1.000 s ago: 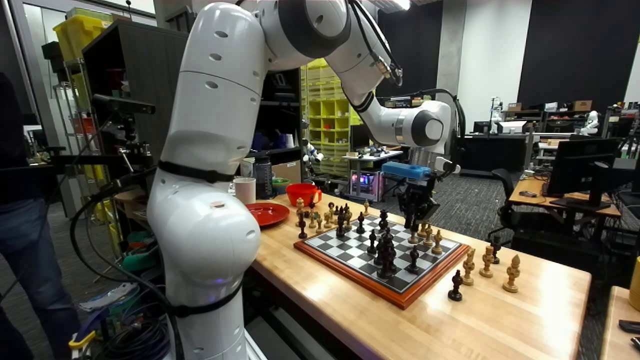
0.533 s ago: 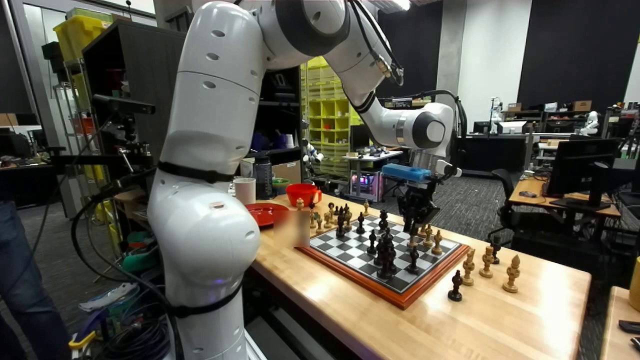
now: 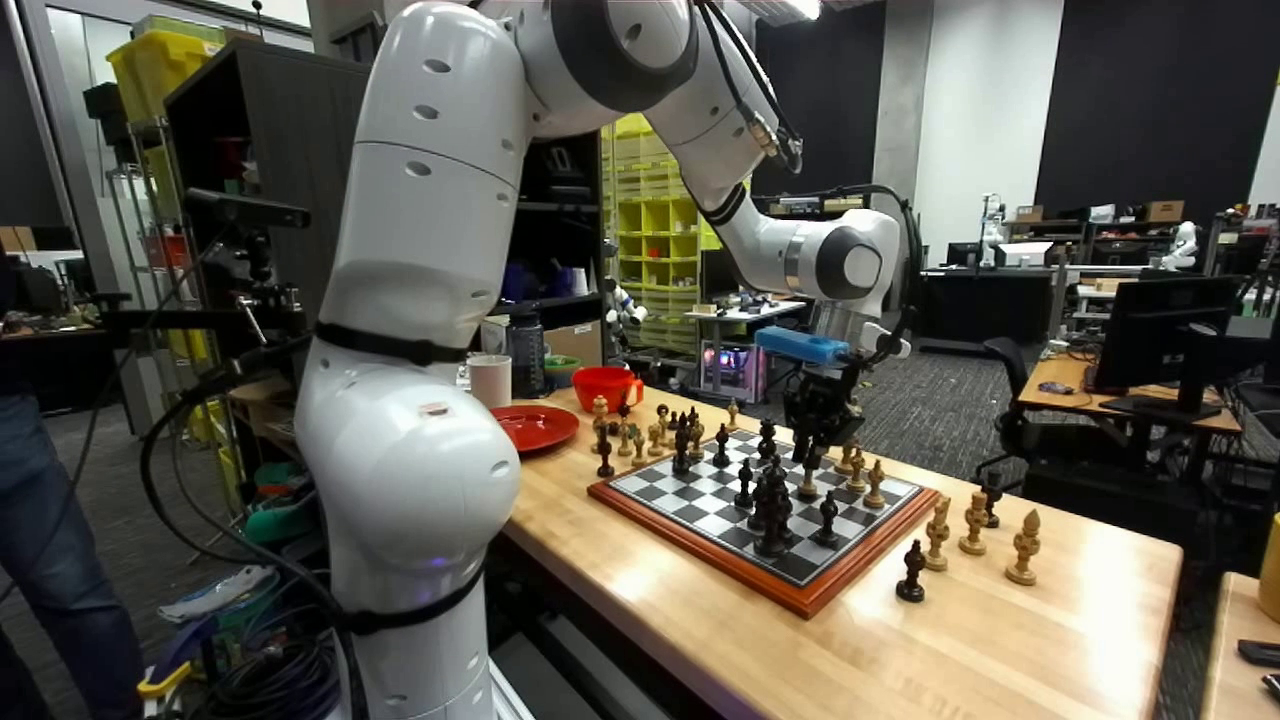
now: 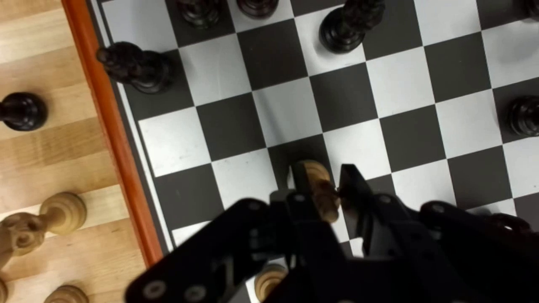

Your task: Shift one white chess piece to the next square

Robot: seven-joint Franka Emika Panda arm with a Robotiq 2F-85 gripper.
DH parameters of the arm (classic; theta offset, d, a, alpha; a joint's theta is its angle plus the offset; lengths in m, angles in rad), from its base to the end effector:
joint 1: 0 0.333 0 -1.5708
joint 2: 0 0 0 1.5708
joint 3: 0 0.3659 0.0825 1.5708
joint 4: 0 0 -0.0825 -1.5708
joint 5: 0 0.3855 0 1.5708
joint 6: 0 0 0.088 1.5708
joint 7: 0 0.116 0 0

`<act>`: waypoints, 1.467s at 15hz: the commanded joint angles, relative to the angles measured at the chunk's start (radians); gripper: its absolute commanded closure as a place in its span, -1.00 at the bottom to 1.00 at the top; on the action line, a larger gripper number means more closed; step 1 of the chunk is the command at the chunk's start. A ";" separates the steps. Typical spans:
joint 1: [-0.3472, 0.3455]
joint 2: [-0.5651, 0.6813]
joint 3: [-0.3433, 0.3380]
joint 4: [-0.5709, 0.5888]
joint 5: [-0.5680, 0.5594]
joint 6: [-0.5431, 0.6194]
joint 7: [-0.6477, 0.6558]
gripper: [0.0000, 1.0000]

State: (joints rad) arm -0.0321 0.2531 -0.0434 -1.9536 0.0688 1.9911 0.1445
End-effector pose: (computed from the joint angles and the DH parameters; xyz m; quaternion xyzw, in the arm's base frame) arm 0.5906 -0.0386 0.3721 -0.9859 0.1262 0.1081 0.0205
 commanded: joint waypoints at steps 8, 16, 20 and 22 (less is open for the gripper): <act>0.002 -0.045 0.001 -0.049 0.002 -0.003 -0.007 0.02; 0.018 -0.270 0.018 -0.163 -0.016 0.022 -0.039 -0.85; 0.023 -0.488 0.028 -0.297 -0.008 0.052 -0.094 -1.00; 0.026 -0.602 0.029 -0.368 -0.011 0.055 -0.138 -1.00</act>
State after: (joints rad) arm -0.0101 -0.1515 -0.0182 -2.1713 0.0662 2.0152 0.0647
